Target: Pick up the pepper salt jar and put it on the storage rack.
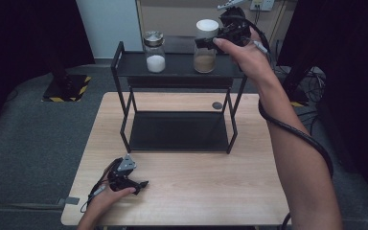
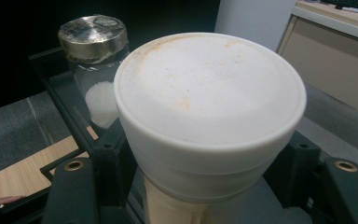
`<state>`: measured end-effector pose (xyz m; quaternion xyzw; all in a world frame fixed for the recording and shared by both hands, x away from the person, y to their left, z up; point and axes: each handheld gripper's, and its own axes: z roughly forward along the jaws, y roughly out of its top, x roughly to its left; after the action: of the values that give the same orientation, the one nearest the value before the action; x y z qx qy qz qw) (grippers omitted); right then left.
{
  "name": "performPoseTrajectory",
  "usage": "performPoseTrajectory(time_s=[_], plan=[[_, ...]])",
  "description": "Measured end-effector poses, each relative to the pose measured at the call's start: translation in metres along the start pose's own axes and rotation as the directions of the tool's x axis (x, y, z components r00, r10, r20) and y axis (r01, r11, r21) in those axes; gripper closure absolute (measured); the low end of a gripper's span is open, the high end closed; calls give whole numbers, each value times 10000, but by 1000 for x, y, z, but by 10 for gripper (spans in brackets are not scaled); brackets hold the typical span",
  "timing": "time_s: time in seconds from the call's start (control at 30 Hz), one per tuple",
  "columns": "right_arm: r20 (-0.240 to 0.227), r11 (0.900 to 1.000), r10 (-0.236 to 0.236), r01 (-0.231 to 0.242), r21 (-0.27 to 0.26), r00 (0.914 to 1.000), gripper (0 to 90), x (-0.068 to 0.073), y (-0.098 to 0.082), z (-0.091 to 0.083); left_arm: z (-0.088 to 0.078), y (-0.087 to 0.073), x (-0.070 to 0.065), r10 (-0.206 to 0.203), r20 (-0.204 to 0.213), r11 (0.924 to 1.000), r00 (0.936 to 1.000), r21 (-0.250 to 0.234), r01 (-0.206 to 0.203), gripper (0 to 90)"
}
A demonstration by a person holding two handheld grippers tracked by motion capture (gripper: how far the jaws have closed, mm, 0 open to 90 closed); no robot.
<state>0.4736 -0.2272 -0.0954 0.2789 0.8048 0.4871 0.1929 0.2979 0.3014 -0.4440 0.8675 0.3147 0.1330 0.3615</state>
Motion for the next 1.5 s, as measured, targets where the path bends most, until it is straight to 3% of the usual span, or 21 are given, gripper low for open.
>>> performPoseTrajectory(time_s=[0.3,0.9,1.2,1.33,1.5], plan=[[77,9999,64,-65,123,9999,353,-3,-2,10,0,0,0,-4,-5,10000,10000,1,4,13],[-80,9994,332,-333,-107,9994,337,-9,-9,10,0,0,0,-2,-12,10000,10000,0,2,13],[81,9999,88,-87,-103,9999,176,-5,-11,9,0,0,-1,-32,-15,10000,10000,-24,32,13],[413,9997,-214,208,158,9989,107,3,-10,7,0,0,-1,-34,-15,10000,10000,-25,34,13],[508,9995,-292,286,114,9983,70,8,-14,-2,0,0,-1,-38,-22,10000,10000,-27,38,13]])
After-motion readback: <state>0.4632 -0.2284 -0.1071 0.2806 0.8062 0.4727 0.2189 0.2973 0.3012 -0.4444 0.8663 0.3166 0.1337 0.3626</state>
